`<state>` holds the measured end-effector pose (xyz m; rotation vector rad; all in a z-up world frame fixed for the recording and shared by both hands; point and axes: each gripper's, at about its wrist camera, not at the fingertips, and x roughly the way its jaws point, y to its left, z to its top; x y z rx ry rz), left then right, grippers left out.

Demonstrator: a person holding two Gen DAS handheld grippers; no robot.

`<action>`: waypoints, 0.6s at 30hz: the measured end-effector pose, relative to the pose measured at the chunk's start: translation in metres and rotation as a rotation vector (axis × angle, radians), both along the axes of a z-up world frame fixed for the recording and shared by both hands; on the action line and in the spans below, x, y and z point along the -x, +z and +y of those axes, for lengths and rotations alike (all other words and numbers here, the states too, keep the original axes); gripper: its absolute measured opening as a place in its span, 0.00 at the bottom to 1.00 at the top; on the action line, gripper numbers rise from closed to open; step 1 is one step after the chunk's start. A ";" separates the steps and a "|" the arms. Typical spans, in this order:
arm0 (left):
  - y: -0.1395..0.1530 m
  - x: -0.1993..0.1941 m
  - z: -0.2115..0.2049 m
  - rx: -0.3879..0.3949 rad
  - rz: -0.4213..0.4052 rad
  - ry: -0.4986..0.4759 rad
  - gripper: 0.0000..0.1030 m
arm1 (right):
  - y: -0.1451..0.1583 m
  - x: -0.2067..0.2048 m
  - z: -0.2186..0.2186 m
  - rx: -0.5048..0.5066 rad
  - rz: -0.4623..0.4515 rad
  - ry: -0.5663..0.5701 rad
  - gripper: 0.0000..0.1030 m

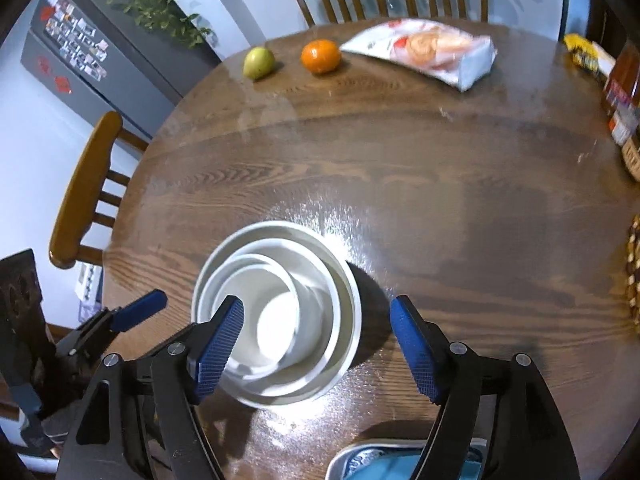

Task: Organize plates and bowls
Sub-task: 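Close the right tool on the rim of the white plate stack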

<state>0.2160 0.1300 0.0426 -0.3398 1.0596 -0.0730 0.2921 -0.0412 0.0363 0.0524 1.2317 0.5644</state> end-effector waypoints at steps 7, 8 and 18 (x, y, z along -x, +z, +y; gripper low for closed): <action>-0.013 -0.005 -0.002 0.006 0.012 0.009 0.78 | -0.028 -0.007 0.001 -0.059 0.090 -0.008 0.74; -0.014 -0.006 -0.003 0.001 0.011 0.011 0.78 | -0.030 -0.006 0.001 -0.065 0.095 -0.011 0.74; -0.027 -0.010 -0.009 0.017 0.019 -0.001 0.78 | -0.053 -0.011 0.006 -0.136 0.168 -0.023 0.74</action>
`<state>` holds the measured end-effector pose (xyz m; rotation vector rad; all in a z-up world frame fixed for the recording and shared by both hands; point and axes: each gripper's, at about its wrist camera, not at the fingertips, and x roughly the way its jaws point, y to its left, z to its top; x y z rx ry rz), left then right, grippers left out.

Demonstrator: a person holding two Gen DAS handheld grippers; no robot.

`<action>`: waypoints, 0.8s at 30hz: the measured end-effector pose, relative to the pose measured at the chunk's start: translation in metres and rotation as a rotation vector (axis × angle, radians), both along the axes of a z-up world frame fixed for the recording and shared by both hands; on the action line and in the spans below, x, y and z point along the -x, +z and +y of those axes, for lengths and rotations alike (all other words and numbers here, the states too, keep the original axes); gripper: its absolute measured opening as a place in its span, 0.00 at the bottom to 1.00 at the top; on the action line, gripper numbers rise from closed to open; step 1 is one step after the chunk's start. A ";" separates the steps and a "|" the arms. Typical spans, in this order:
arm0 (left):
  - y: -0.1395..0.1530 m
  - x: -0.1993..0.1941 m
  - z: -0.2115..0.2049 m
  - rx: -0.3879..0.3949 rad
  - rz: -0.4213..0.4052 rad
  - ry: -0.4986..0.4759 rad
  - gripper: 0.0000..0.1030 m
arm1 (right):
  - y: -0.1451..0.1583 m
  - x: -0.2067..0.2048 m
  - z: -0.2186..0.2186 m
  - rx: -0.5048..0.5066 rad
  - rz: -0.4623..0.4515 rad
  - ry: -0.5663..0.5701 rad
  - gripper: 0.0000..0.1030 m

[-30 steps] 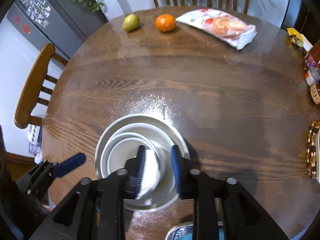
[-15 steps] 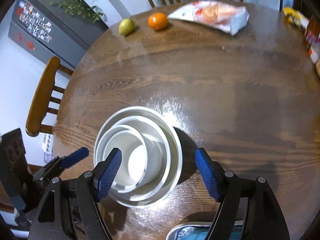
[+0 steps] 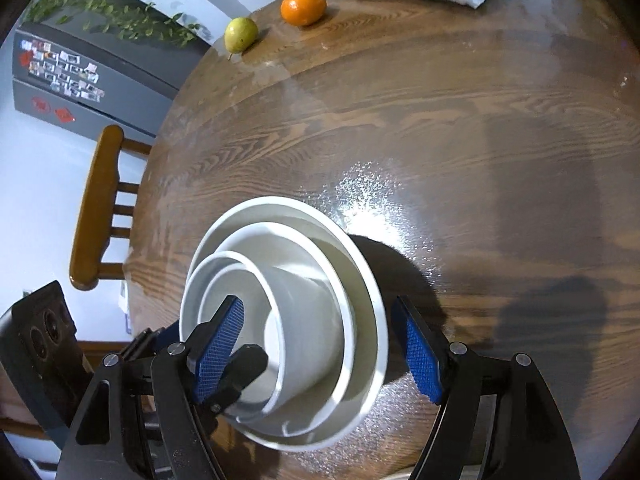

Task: Organize plates and bowls
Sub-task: 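Close the right tool on the rim of the white plate stack, then lift the white stack with the right tool toward the teal plate stack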

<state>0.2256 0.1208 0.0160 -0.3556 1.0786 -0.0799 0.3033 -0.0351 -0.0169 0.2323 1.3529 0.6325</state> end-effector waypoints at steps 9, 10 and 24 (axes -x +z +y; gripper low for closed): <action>-0.007 -0.005 -0.003 0.062 0.019 0.001 0.78 | -0.009 0.002 0.005 -0.013 0.013 0.017 0.74; -0.007 -0.005 -0.004 0.070 0.022 0.003 0.78 | -0.009 0.001 0.004 -0.018 0.013 0.010 0.74; -0.006 -0.004 -0.011 0.064 0.018 0.033 0.73 | -0.014 0.003 0.003 -0.037 0.016 -0.020 0.65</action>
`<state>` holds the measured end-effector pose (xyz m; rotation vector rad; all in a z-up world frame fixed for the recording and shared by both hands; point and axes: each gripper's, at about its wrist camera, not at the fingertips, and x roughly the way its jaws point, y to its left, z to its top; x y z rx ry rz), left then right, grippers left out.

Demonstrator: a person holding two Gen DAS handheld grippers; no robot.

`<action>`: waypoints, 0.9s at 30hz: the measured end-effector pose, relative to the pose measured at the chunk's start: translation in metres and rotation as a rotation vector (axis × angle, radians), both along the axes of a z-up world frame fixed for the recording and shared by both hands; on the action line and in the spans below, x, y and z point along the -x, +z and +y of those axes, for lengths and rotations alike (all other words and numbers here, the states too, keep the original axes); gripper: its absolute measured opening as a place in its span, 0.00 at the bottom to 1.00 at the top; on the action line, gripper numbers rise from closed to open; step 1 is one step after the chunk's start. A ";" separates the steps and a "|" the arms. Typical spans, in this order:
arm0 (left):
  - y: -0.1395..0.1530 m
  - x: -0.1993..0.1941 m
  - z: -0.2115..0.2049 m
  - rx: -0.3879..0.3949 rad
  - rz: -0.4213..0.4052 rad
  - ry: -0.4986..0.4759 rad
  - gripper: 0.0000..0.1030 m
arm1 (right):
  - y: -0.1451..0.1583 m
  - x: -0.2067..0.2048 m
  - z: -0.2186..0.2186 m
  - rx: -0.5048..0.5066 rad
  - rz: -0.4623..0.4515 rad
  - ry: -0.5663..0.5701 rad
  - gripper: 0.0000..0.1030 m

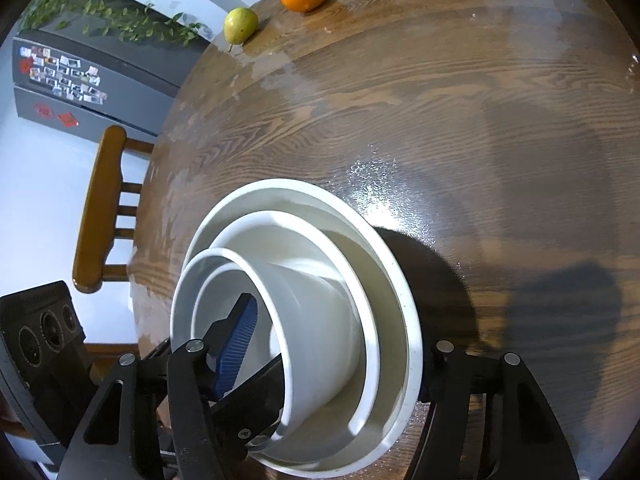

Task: Organize plates and bowls
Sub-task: 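Lift the white stack with the right tool toward the teal plate stack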

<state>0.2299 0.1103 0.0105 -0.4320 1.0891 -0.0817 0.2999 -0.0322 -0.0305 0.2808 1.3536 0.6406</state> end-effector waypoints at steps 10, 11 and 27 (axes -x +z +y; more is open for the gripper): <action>0.009 0.008 -0.002 -0.001 -0.005 0.005 0.72 | 0.008 0.005 -0.002 0.004 -0.016 -0.018 0.64; 0.012 0.009 -0.004 -0.002 -0.007 0.002 0.72 | 0.011 0.006 -0.003 0.001 -0.022 -0.018 0.64; 0.024 0.022 -0.019 -0.003 -0.025 -0.014 0.73 | 0.032 0.022 -0.017 0.011 -0.072 -0.038 0.64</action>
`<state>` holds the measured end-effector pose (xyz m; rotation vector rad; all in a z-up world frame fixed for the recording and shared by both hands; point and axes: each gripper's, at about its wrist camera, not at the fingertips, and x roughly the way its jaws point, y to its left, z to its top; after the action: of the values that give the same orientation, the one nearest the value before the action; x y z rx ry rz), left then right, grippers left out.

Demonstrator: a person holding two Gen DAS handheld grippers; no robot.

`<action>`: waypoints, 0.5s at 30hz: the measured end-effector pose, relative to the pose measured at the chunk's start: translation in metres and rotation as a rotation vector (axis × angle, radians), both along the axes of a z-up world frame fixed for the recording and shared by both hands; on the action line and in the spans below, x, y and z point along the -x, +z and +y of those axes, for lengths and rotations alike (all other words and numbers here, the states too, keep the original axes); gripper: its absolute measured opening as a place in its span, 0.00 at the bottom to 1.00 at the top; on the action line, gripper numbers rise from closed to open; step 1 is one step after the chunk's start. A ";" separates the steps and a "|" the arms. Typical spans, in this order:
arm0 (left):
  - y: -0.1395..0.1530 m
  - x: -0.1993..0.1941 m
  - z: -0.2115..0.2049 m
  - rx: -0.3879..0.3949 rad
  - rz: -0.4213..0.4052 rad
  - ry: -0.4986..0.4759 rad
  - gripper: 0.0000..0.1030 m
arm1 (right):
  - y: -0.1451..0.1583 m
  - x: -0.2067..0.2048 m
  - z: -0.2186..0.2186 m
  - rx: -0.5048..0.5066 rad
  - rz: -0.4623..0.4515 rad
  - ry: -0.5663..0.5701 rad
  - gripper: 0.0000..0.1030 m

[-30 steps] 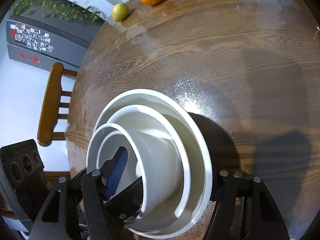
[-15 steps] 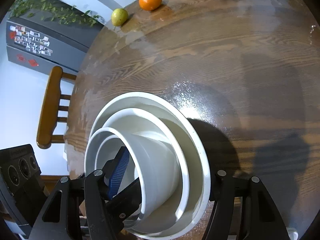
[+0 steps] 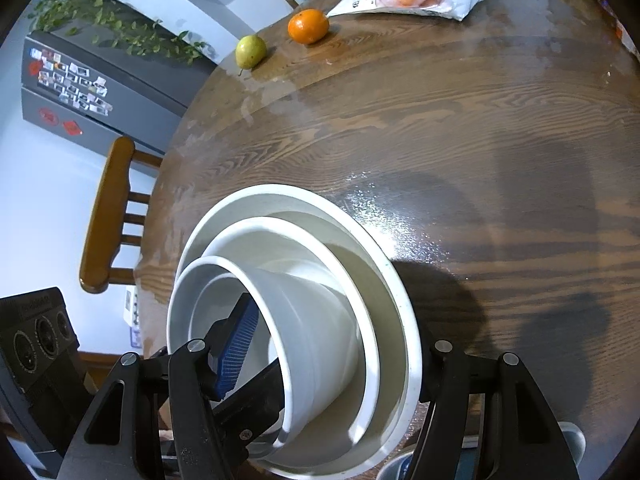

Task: Organize plates and bowls
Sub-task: 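Lift the white stack with the right tool toward the teal plate stack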

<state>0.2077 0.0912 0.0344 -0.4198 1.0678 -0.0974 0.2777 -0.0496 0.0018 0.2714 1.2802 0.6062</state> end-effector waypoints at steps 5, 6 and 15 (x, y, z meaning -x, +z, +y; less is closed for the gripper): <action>-0.007 -0.004 0.002 0.005 0.021 0.006 0.73 | -0.008 -0.004 0.000 0.000 0.022 0.002 0.64; -0.008 -0.004 0.003 0.006 0.023 0.006 0.73 | -0.010 -0.004 0.001 0.002 0.025 0.003 0.64; -0.010 -0.003 0.004 0.014 0.029 0.003 0.73 | -0.013 -0.005 0.003 0.008 0.029 0.011 0.64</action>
<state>0.2103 0.0957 0.0247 -0.4363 1.0954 -0.0965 0.2823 -0.0466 -0.0112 0.2675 1.3124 0.6079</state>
